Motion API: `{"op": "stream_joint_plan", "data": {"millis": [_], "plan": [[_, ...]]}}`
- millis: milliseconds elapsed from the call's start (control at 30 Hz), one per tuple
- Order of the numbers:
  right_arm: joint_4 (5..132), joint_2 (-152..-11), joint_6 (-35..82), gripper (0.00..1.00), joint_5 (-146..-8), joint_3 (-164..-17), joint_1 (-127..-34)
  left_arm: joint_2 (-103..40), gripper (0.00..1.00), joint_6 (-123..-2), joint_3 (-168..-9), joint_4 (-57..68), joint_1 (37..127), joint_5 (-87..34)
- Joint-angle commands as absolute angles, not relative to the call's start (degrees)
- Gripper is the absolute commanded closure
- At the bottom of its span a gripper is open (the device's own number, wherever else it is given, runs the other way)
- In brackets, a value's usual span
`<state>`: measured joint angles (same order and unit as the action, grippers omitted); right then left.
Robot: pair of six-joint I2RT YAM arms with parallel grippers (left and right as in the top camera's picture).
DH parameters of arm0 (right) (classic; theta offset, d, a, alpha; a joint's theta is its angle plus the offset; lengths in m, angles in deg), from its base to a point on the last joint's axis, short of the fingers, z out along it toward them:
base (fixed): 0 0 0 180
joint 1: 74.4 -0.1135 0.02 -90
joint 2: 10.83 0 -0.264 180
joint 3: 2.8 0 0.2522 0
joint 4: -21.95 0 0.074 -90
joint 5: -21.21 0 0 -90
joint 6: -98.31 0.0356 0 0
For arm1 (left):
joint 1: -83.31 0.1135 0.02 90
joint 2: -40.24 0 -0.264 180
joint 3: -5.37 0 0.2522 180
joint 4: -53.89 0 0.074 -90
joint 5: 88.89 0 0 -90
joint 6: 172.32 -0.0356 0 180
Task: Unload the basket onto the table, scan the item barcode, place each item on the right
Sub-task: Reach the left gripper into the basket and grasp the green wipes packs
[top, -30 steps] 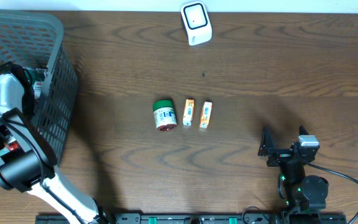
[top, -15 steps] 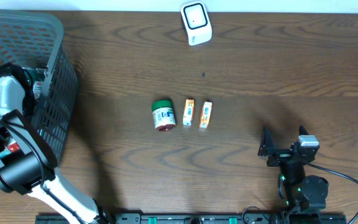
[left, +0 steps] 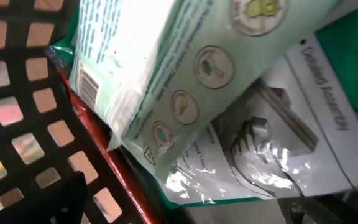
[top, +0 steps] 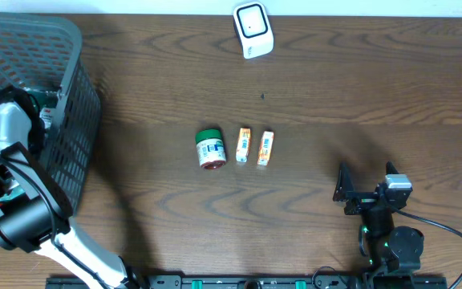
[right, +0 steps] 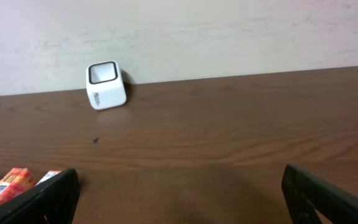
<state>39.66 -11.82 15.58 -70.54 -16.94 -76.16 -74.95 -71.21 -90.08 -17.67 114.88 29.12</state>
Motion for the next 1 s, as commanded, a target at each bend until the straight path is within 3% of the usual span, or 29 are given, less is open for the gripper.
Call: {"op": "stream_joint_plan", "data": {"millis": [0, 400, 467, 633, 900, 967], "plan": [[39.86, -11.61, 16.41, 0.01, -70.79, -16.85, -76.64, -76.24, 0.02, -66.27, -87.06, -16.73, 116.69, 31.11], [39.86, -11.61, 16.41, 0.01, -70.79, -16.85, -76.64, -76.24, 0.01, -79.75, -84.33, -2.17, 118.7, 21.67], [39.86, -11.61, 16.41, 0.01, -70.76, -16.85, -76.64, -76.24, 0.05, -79.73, -84.29, -1.08, 118.7, 21.67], [39.86, -11.61, 16.41, 0.01, -70.79, -16.85, -76.64, -76.24, 0.3, -79.75, -84.24, 1.5, 118.7, 21.63], [39.86, -11.61, 16.41, 0.01, -70.79, -16.85, -76.64, -75.61, 0.91, -79.73, -84.88, 1.43, 118.57, 21.21], [39.86, -11.61, 16.41, 0.01, -70.79, -16.85, -76.64, -74.23, 0.92, -79.71, -85.93, 0.51, 118.22, 21.12]]}}
